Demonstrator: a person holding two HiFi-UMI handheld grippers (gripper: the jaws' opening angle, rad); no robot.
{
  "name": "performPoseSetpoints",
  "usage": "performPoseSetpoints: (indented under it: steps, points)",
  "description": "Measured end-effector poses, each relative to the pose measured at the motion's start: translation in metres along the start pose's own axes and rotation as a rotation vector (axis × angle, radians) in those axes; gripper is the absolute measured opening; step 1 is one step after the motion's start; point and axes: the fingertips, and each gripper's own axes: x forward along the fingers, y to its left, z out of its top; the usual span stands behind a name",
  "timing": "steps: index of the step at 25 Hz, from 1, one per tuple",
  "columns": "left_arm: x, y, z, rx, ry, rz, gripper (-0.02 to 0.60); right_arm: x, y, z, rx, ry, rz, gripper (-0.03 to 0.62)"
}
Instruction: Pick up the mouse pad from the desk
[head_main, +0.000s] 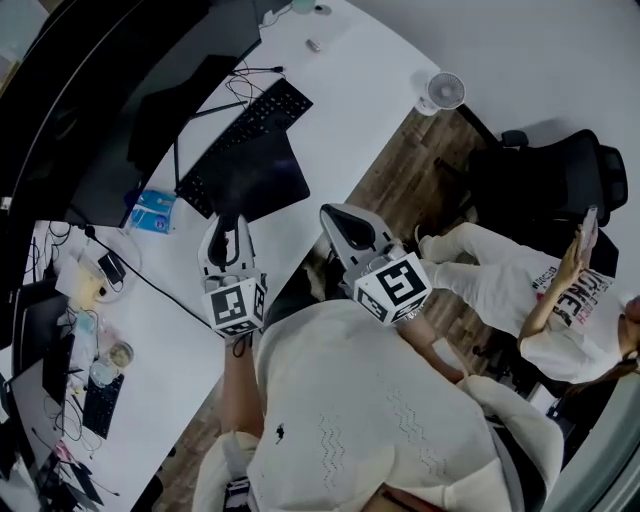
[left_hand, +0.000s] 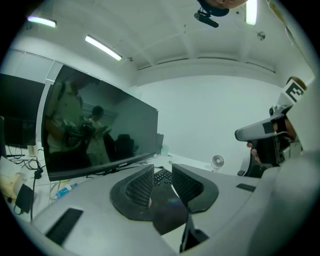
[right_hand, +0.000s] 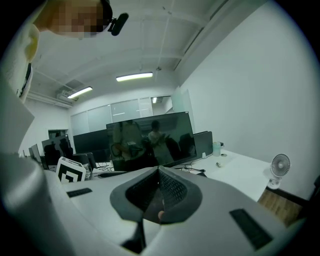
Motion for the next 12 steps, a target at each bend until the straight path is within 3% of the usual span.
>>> performPoseSetpoints:
  steps: [12]
  points:
    - [0.032, 0.062, -0.044, -0.031, 0.098, 0.072, 0.166, 0.033, 0.017, -0.005, -0.015, 0.045, 0.053, 0.002]
